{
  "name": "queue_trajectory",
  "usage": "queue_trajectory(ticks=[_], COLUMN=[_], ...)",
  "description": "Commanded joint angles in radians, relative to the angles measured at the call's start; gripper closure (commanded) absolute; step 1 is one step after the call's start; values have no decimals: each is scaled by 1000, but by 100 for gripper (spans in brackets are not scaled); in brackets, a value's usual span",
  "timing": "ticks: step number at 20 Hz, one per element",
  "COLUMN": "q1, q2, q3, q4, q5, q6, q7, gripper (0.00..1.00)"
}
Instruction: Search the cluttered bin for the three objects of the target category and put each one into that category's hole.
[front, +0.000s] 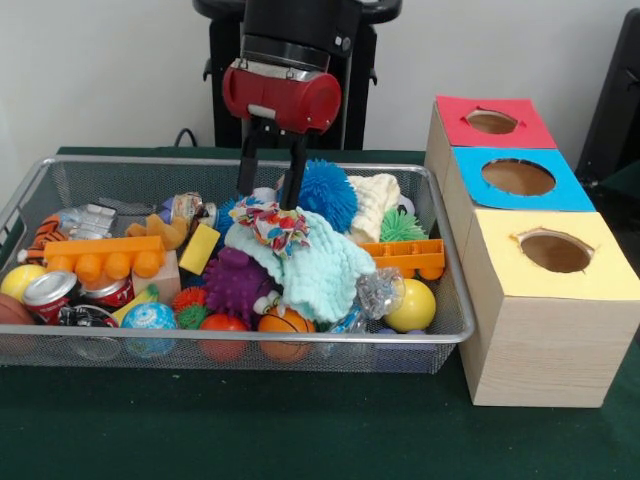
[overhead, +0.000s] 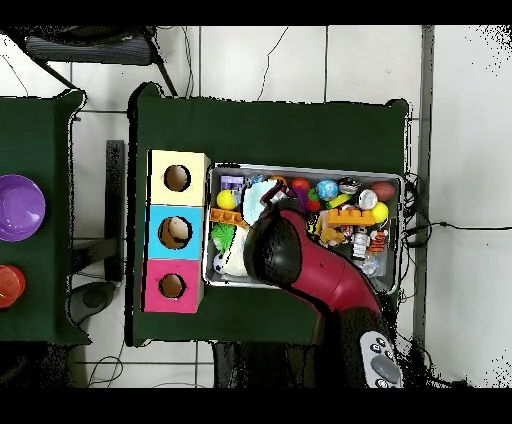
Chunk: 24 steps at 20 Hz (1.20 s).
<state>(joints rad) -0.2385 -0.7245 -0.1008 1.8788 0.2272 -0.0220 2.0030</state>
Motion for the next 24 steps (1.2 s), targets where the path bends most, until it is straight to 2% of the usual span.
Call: queue_trajectory(ticks=[1, 5, 16, 20, 24], q1=[-32, -28, -39, -29, 2], q2=[50, 93, 139, 141, 137], q3=[88, 85, 104, 90, 45], q4=[-40, -40, -27, -35, -59], q5=[16, 15, 21, 26, 32], q6=[58, 30, 26, 64, 152], q7=[141, 149, 161, 150, 125], gripper=[0, 0, 0, 0, 0])
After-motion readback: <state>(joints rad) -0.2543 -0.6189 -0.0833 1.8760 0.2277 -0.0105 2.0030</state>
